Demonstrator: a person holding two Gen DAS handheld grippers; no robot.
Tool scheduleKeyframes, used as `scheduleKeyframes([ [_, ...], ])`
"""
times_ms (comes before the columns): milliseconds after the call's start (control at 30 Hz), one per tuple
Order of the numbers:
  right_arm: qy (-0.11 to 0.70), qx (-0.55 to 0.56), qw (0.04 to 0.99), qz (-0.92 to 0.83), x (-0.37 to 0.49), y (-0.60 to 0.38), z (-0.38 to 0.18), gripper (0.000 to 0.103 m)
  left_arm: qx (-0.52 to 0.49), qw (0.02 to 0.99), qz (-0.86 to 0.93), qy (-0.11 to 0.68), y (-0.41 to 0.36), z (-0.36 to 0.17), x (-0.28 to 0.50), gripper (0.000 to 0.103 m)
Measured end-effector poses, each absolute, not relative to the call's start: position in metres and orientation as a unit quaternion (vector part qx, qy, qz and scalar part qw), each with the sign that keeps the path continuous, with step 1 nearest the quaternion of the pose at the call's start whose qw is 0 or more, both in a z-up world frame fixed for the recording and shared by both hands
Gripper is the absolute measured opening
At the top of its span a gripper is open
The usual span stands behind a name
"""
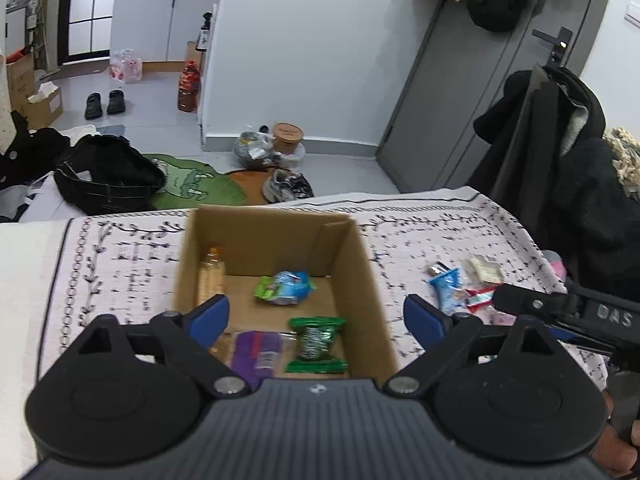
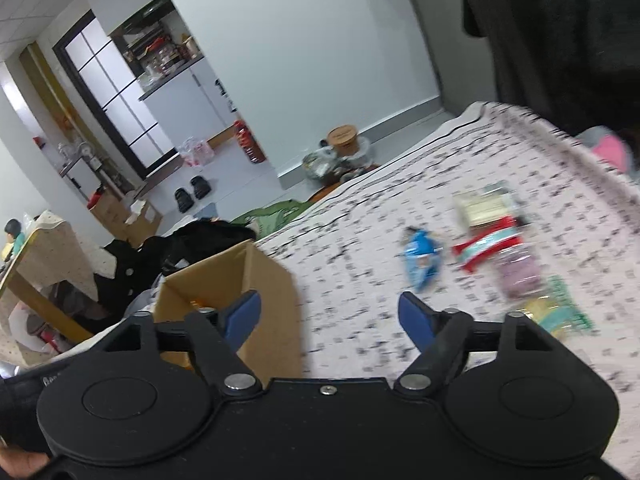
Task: Organize snacks
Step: 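Move both open tools from the box back over the remaining snacks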
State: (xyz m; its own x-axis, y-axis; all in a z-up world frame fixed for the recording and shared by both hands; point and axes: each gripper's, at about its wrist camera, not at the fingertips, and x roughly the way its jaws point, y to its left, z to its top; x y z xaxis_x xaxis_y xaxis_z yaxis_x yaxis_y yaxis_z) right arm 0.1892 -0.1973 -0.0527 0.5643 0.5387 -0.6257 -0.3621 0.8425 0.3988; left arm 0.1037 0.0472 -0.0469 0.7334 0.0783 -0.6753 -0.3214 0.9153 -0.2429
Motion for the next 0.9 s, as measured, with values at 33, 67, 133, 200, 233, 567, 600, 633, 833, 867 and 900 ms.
scheduleKeyframes([
  [33,0.388,0.109,0.88,0.252,0.189,-0.205,-0.053,0.079,-0.172,0.916,0.104,0.347,0.042,-0.046,0.106,0.096],
  [67,0.388,0.106,0.882,0.247,0.19,-0.212,-0.053,0.079,-0.168,0.918,0.099,0.345,0.037,-0.046,0.109,0.097],
  [133,0.386,0.102,0.886,0.236,0.191,-0.225,-0.055,0.079,-0.16,0.92,0.089,0.347,0.027,-0.046,0.115,0.098],
  [200,0.388,0.099,0.888,0.224,0.193,-0.238,-0.058,0.079,-0.159,0.919,0.078,0.352,0.017,-0.046,0.122,0.098],
  [233,0.39,0.098,0.89,0.216,0.195,-0.244,-0.06,0.079,-0.158,0.919,0.073,0.354,0.012,-0.046,0.124,0.098],
  [567,0.398,0.093,0.894,0.186,0.209,-0.283,-0.07,0.078,-0.141,0.92,0.039,0.364,-0.024,-0.044,0.151,0.098],
  [600,0.399,0.091,0.894,0.185,0.211,-0.284,-0.071,0.078,-0.141,0.92,0.038,0.364,-0.027,-0.045,0.153,0.098],
  [633,0.401,0.088,0.893,0.184,0.212,-0.284,-0.073,0.078,-0.14,0.92,0.035,0.364,-0.03,-0.047,0.155,0.098],
  [833,0.406,0.073,0.892,0.183,0.219,-0.287,-0.087,0.078,-0.139,0.916,0.028,0.376,-0.042,-0.061,0.168,0.098],
  [867,0.407,0.07,0.892,0.185,0.22,-0.287,-0.09,0.079,-0.137,0.915,0.027,0.377,-0.044,-0.063,0.17,0.097],
  [900,0.408,0.067,0.891,0.185,0.22,-0.286,-0.092,0.079,-0.136,0.915,0.026,0.379,-0.045,-0.065,0.172,0.097],
])
